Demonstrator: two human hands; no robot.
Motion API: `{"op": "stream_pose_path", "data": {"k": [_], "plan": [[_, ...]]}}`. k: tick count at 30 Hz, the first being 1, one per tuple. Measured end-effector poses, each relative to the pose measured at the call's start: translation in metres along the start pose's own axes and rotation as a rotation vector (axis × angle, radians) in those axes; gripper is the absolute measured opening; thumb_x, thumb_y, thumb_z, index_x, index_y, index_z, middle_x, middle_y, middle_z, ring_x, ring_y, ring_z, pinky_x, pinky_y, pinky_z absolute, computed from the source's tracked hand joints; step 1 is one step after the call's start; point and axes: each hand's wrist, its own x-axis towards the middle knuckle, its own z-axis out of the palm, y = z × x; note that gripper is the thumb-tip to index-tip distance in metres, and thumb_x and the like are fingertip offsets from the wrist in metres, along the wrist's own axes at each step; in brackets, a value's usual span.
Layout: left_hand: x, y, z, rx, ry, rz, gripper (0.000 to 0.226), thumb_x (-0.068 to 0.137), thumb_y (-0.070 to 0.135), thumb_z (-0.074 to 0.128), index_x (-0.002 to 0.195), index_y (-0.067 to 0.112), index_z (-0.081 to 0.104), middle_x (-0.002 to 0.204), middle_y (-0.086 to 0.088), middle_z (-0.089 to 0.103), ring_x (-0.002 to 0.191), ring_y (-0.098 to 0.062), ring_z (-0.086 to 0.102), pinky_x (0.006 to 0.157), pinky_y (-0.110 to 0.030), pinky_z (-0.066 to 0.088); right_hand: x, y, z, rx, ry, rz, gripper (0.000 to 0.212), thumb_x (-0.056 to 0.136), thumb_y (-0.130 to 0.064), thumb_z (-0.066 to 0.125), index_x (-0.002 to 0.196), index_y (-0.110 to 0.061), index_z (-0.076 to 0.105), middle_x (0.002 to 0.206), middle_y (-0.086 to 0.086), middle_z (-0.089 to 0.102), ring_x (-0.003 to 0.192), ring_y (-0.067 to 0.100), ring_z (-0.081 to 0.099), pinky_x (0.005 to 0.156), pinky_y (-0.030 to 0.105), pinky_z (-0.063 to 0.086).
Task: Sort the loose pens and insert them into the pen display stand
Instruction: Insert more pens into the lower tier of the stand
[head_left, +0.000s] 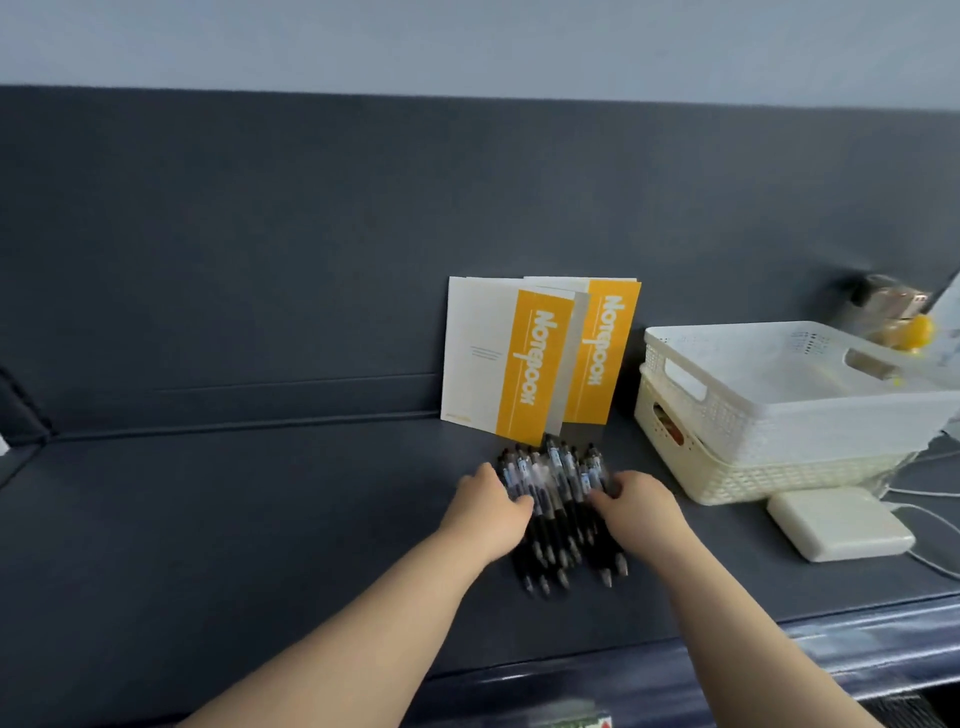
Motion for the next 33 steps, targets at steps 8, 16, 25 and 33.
{"op": "stream_pose_path", "data": {"k": [8,16,25,33], "plan": [[0.018,0.019,0.019,0.217,0.07,-0.043,0.081,0.09,0.038,0.056,0.149,0.014,0.007,0.145,-0.012,0.031,0.12,-0.029,0.049,0.081,-0.033,0.046,0.016,-0.006,-0.003,0.008,-0.168,-0.021,0.029,0.087,-0.026,0.057,0.066,-0.011,0.044,0.06,0.001,0.043,0.054,0.014,0.041,0.045,0.025,0.028],[0.022,0.028,0.015,0.234,0.048,-0.089,0.088,0.082,0.037,0.066,0.146,0.009,0.012,0.131,-0.008,0.05,0.105,-0.023,0.057,0.074,-0.03,0.048,0.021,-0.003,-0.008,0.058,-0.206,-0.008,0.02,0.079,-0.021,0.064,0.092,-0.007,0.06,0.081,0.007,0.063,0.067,0.017,0.054,0.052,0.025,0.04],[0.022,0.012,0.009,0.055,0.111,-0.071,0.036,0.088,0.021,0.056,0.119,0.008,0.043,0.092,0.001,0.048,0.075,-0.013,0.049,0.064,-0.025,0.041,0.028,0.011,0.001,-0.023,-0.157,-0.05,0.025,0.081,-0.02,0.058,0.102,-0.008,0.05,0.092,0.007,0.059,0.077,0.02,0.056,0.052,0.024,0.041],[0.012,-0.014,-0.008,-0.59,0.117,-0.17,0.011,0.087,0.009,0.052,0.097,0.009,0.053,0.077,-0.006,0.056,0.076,-0.019,0.055,0.067,-0.029,0.037,0.012,0.009,-0.024,0.098,-0.086,-0.132,0.012,0.086,-0.015,0.052,0.097,-0.011,0.05,0.083,0.003,0.058,0.074,0.02,0.054,0.051,0.022,0.034]]}}
